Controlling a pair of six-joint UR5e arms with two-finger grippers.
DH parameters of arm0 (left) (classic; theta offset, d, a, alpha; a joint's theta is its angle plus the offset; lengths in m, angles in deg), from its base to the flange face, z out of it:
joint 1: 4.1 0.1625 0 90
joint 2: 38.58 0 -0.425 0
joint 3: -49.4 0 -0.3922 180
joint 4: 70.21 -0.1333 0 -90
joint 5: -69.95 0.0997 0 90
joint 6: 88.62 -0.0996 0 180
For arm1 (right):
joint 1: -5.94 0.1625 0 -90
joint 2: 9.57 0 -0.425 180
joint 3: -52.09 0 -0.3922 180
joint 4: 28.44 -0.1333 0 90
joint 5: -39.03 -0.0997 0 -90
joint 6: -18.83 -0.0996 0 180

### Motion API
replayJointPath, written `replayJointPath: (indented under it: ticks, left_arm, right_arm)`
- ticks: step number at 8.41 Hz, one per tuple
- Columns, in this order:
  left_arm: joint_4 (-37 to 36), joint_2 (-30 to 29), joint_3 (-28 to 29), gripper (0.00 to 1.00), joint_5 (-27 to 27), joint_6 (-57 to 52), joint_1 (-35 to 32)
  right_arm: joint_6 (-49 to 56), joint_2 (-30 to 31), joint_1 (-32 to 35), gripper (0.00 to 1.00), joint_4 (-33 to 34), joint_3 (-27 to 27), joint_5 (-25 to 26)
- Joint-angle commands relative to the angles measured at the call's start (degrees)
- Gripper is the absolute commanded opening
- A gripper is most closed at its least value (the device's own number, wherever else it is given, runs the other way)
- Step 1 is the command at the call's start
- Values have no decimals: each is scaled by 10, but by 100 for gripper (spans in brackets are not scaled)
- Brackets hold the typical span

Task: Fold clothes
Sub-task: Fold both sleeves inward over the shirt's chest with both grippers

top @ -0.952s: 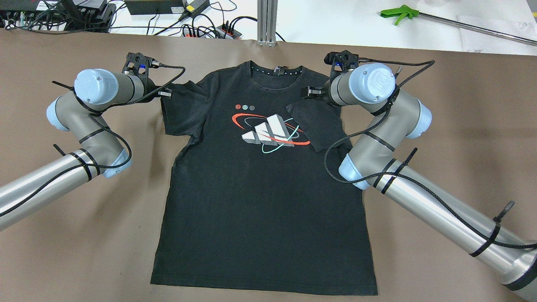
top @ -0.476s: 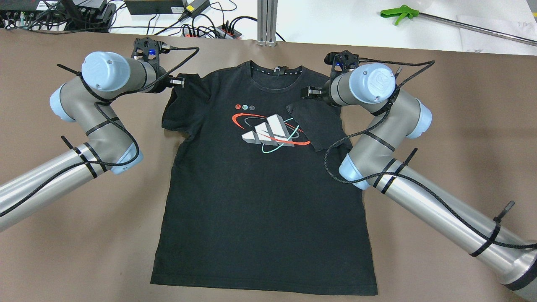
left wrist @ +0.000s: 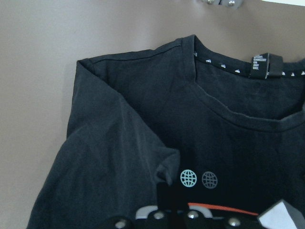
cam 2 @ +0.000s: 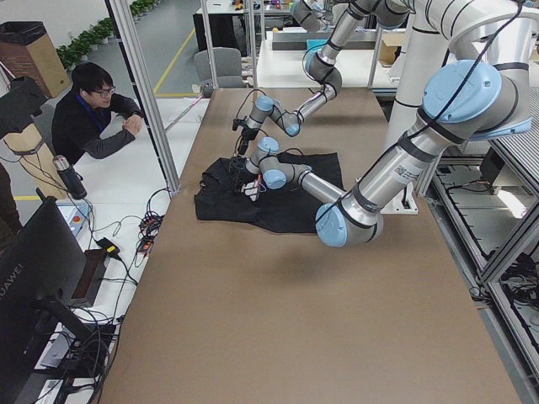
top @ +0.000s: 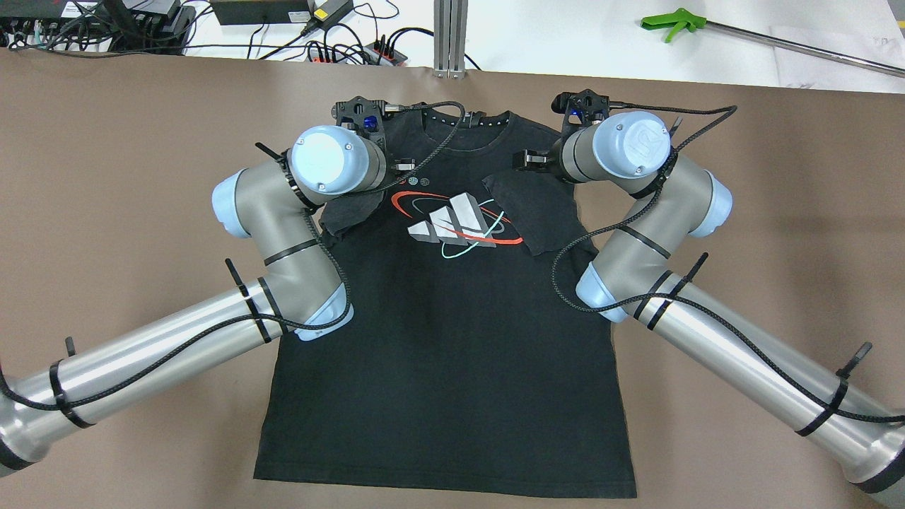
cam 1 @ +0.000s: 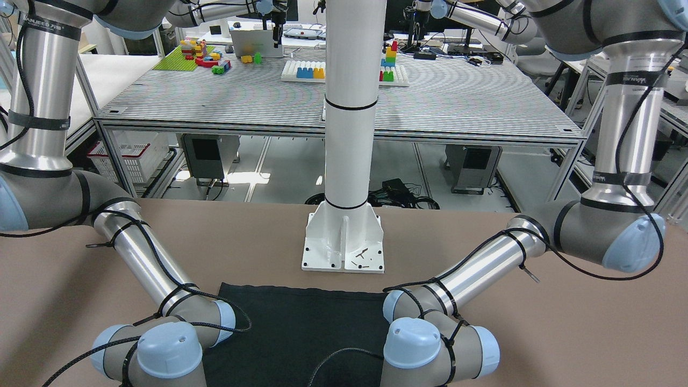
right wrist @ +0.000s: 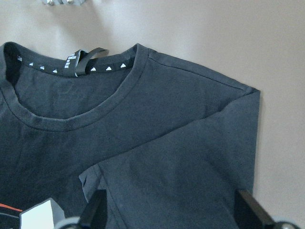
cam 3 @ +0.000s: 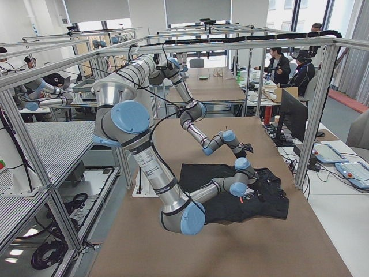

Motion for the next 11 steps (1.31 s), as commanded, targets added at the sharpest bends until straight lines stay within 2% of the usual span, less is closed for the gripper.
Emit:
replayJointPath:
  ticks: [1,8,9,10,11]
  left_arm:
    - [46,-55,121,0,32,2,-9]
    - [48,-95,137,1,29,10,-16]
    - [49,-94,139,70,31,4,-17]
    - [52,-93,142,94,32,3,-17]
    - [53,-93,142,95,31,3,-20]
  right_arm:
    - [1,1,0,94,1,-1,15]
    - [1,10,0,94,1,-3,22]
    - [1,10,0,94,1,-3,25]
    - [1,11,0,94,1,-3,27]
    - [1,11,0,94,1,-4,27]
